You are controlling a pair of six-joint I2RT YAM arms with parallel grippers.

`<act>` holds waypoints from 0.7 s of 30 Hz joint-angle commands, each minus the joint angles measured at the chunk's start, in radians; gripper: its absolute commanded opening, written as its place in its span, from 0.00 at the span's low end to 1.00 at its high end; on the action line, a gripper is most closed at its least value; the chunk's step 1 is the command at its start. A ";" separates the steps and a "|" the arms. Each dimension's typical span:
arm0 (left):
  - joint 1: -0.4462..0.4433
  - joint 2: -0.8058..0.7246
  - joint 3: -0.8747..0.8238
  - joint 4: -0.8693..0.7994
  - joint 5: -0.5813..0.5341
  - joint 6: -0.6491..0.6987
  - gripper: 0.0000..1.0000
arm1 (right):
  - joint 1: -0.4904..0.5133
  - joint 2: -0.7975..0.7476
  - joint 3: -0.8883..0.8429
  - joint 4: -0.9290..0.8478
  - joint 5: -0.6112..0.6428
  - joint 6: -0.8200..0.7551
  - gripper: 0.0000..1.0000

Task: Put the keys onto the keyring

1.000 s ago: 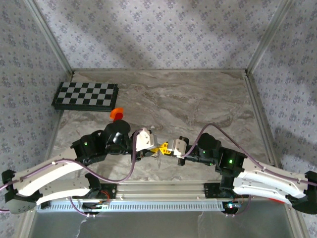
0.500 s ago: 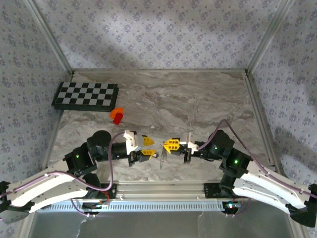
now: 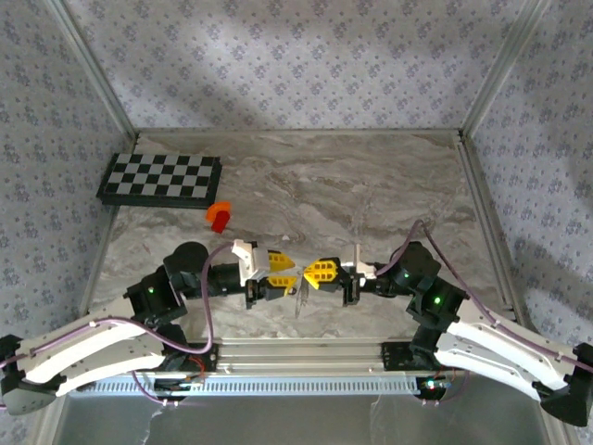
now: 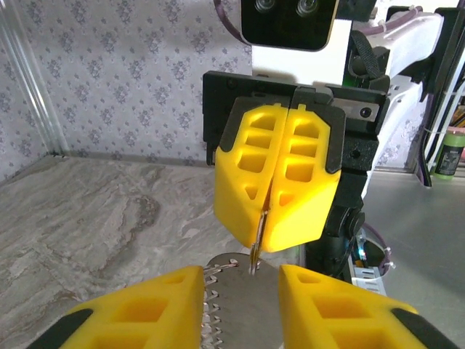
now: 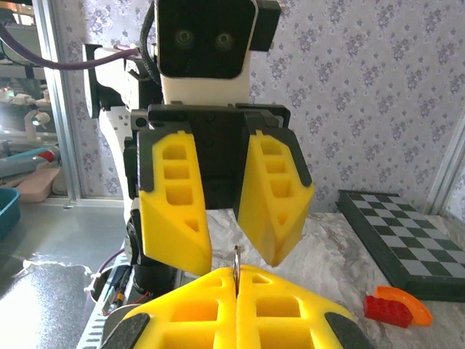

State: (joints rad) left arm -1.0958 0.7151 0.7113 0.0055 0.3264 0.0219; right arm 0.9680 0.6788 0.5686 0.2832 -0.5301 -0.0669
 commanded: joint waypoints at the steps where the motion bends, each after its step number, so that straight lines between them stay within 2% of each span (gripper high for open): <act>1: -0.007 0.002 0.014 0.051 0.022 -0.006 0.27 | -0.001 0.004 0.004 0.054 -0.023 0.016 0.00; 3: -0.007 0.007 0.016 0.053 0.026 -0.009 0.23 | -0.001 0.010 0.001 0.063 -0.024 0.018 0.00; 8: -0.007 0.022 0.016 0.069 0.030 -0.015 0.22 | -0.001 0.021 0.000 0.063 -0.025 0.018 0.00; 21: -0.007 0.043 0.031 0.070 0.044 -0.022 0.00 | 0.001 0.016 0.005 0.043 -0.006 0.010 0.00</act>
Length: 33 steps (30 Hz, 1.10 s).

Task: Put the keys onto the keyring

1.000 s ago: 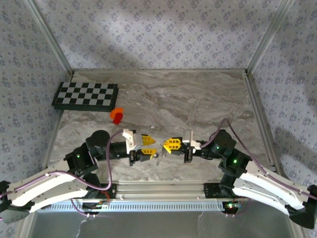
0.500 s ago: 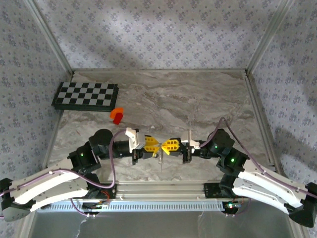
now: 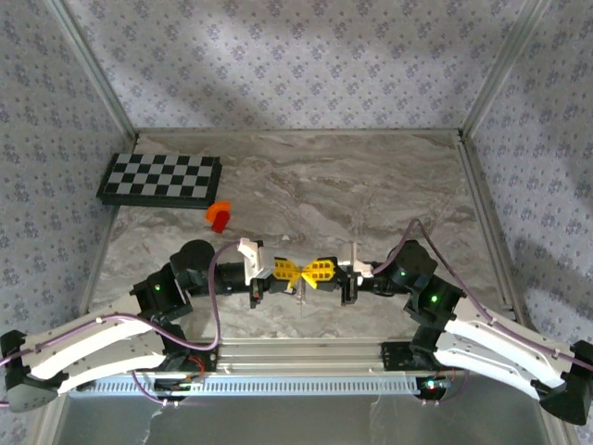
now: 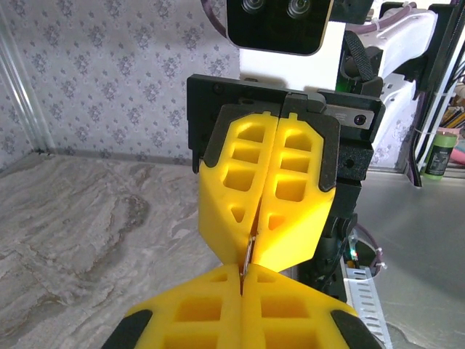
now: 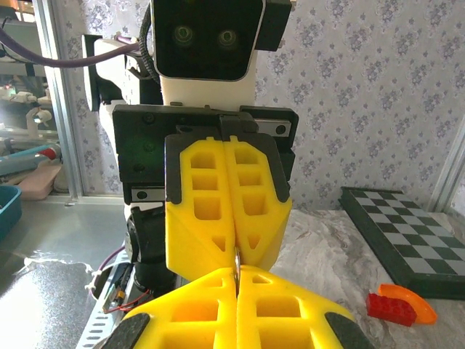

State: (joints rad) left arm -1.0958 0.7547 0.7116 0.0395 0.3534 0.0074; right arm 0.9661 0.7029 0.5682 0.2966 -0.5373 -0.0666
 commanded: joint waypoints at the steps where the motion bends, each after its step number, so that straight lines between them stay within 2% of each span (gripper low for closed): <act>1: -0.007 0.001 0.032 0.034 0.014 -0.007 0.00 | 0.003 -0.012 0.006 0.021 0.008 0.006 0.00; 5: -0.007 -0.012 0.028 0.024 -0.005 -0.007 0.00 | 0.003 -0.025 0.011 -0.014 0.032 -0.004 0.02; 11: -0.007 -0.023 0.044 -0.063 -0.089 0.012 0.00 | -0.001 -0.040 0.028 -0.131 0.095 0.028 0.37; 13: -0.005 -0.027 0.055 -0.108 -0.134 0.017 0.00 | -0.021 -0.042 0.042 -0.195 0.129 0.069 0.46; 18: 0.000 -0.044 0.074 -0.227 -0.240 0.026 0.00 | -0.204 -0.034 0.045 -0.238 0.055 0.232 0.57; 21: 0.006 -0.066 0.050 -0.245 -0.289 0.006 0.00 | -0.328 0.032 0.065 -0.249 -0.006 0.312 0.64; 24: 0.011 -0.102 0.012 -0.229 -0.298 -0.015 0.00 | -0.371 0.116 0.087 -0.271 -0.002 0.339 0.73; 29: 0.013 -0.177 -0.037 -0.234 -0.309 -0.029 0.00 | -0.362 0.265 0.137 -0.358 0.114 0.320 0.75; 33: 0.013 -0.241 -0.069 -0.245 -0.337 -0.033 0.00 | -0.252 0.378 0.165 -0.421 0.344 0.303 0.75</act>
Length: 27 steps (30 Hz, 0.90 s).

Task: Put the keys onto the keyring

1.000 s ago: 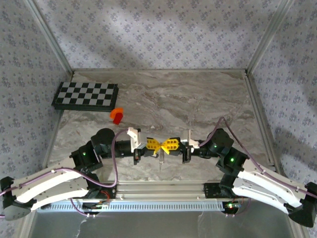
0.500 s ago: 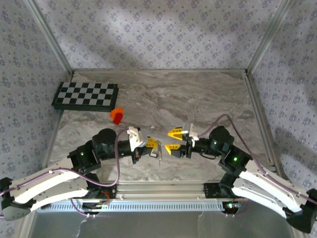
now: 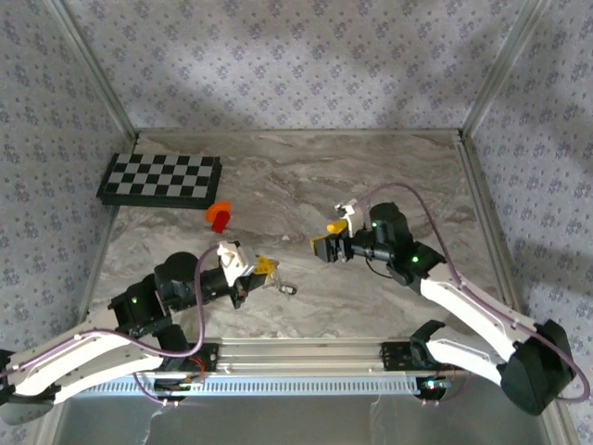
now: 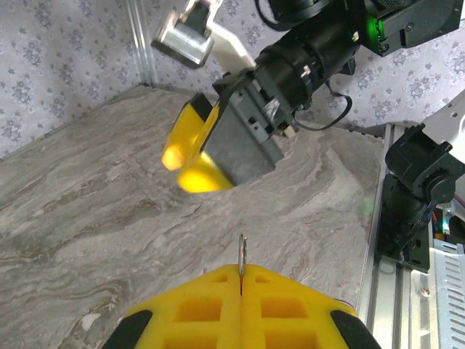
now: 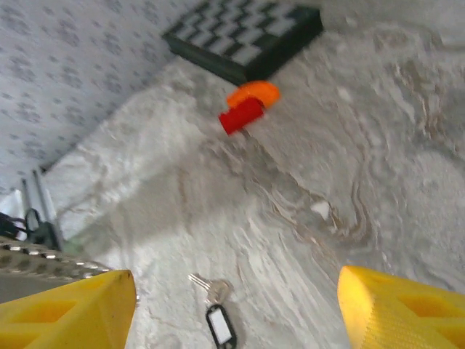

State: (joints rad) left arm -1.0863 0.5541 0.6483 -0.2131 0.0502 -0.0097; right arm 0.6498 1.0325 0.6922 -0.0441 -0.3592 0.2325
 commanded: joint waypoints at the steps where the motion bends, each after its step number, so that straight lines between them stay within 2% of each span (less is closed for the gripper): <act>1: 0.004 -0.051 -0.012 0.005 -0.040 -0.015 0.00 | 0.094 0.077 0.053 -0.094 0.198 0.004 0.75; 4: 0.003 -0.077 -0.028 -0.002 -0.044 -0.015 0.00 | 0.148 0.174 0.084 -0.119 0.249 0.024 0.73; 13: -0.001 -0.196 -0.097 0.037 0.007 -0.003 0.00 | 0.248 0.429 0.149 -0.102 0.255 0.086 0.64; 23: -0.004 -0.249 -0.114 0.057 0.010 -0.002 0.00 | 0.324 0.621 0.252 -0.103 0.241 0.091 0.49; 27: -0.007 -0.252 -0.116 0.054 -0.006 0.004 0.00 | 0.341 0.663 0.282 -0.109 0.221 0.079 0.47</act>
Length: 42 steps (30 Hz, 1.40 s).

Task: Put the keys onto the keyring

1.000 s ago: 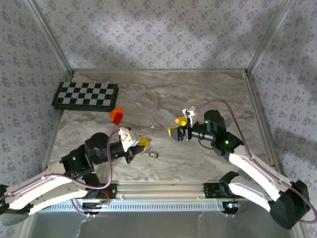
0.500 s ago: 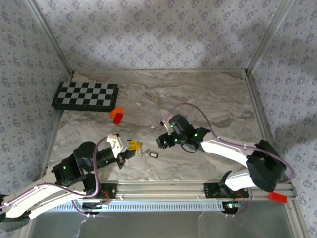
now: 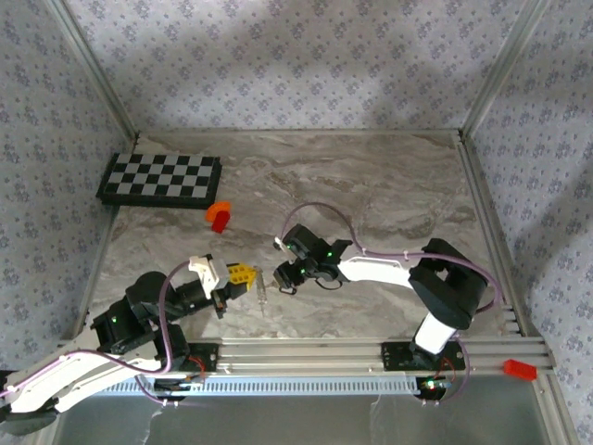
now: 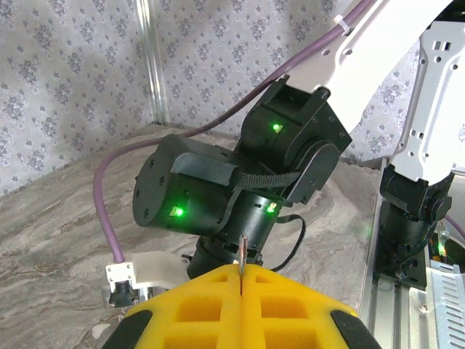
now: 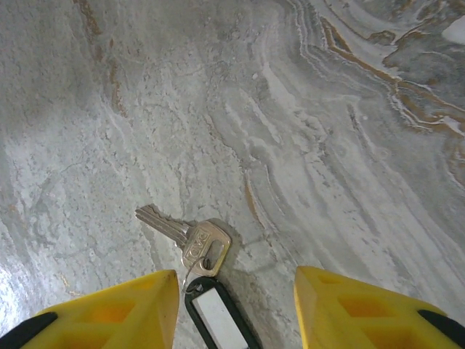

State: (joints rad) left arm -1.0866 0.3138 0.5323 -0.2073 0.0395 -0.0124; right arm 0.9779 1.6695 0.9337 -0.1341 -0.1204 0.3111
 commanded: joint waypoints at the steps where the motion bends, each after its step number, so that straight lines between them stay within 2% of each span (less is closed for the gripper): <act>1: -0.007 -0.007 0.003 0.048 0.004 0.008 0.00 | 0.017 0.038 0.050 -0.031 -0.021 -0.007 0.46; 10: -0.007 -0.006 0.003 0.045 -0.008 0.009 0.00 | 0.051 0.094 0.092 -0.065 -0.042 -0.031 0.41; 29: -0.009 -0.016 0.004 0.039 -0.013 0.008 0.00 | 0.066 0.115 0.101 -0.107 -0.025 -0.056 0.18; 42: -0.019 -0.019 0.006 0.032 -0.024 0.006 0.00 | 0.053 0.105 0.090 -0.121 -0.024 -0.071 0.11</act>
State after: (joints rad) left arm -1.0962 0.3134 0.5316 -0.2073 0.0319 -0.0093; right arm 1.0382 1.7767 1.0183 -0.2150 -0.1455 0.2539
